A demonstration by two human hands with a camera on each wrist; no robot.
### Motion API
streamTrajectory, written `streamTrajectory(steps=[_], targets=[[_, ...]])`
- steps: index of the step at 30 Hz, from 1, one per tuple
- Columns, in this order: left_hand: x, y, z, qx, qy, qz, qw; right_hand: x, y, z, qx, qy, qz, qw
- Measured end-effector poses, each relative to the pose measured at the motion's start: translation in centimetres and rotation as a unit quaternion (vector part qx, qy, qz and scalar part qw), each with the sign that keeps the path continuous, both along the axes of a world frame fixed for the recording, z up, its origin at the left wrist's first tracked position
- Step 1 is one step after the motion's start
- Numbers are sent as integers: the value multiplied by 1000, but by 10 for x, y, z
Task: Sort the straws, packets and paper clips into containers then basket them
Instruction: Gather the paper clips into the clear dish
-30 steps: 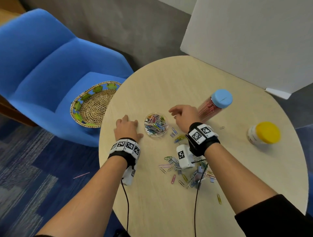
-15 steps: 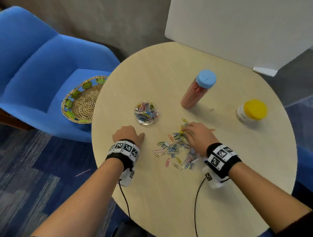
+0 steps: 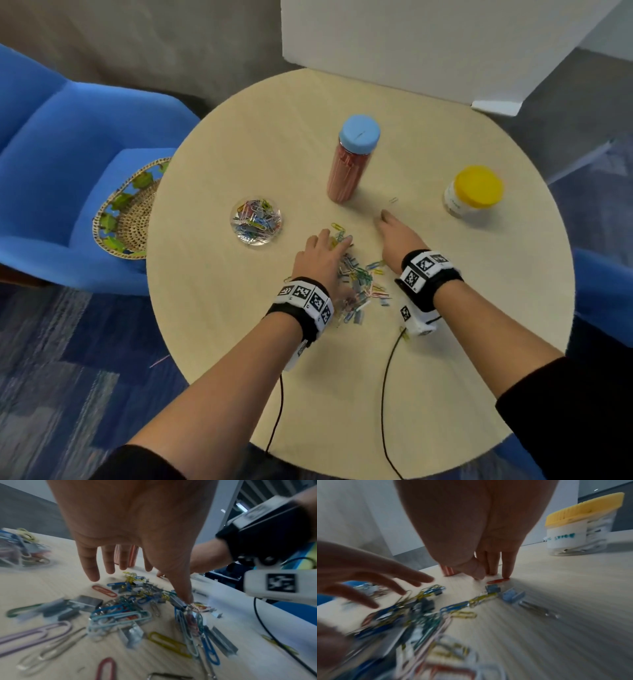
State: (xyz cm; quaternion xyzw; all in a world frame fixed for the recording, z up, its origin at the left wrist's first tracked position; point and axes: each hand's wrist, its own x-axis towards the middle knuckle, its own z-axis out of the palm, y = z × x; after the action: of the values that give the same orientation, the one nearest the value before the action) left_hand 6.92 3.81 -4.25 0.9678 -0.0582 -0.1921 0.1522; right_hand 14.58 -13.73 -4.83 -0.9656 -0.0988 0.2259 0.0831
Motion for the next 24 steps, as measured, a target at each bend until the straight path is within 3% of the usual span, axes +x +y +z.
streamTrajectory(steps=[5, 8, 13, 19, 24], targets=[[7, -16, -4, -2, 1, -26, 1000, -35, -14, 2, 55, 47, 29, 997], [8, -17, -4, -33, 7, -24, 999, -40, -27, 8, 89, 6, -10, 996], [10, -10, -2, -73, 8, -4, 997, -58, -46, 6, -5, 39, -102, 994], [11, 2, 9, -149, -7, 96, 984, -77, -16, -1, 108, 31, -75, 991], [19, 19, 21, -221, -19, 133, 966, -83, 11, 4, 36, 1, -30, 999]])
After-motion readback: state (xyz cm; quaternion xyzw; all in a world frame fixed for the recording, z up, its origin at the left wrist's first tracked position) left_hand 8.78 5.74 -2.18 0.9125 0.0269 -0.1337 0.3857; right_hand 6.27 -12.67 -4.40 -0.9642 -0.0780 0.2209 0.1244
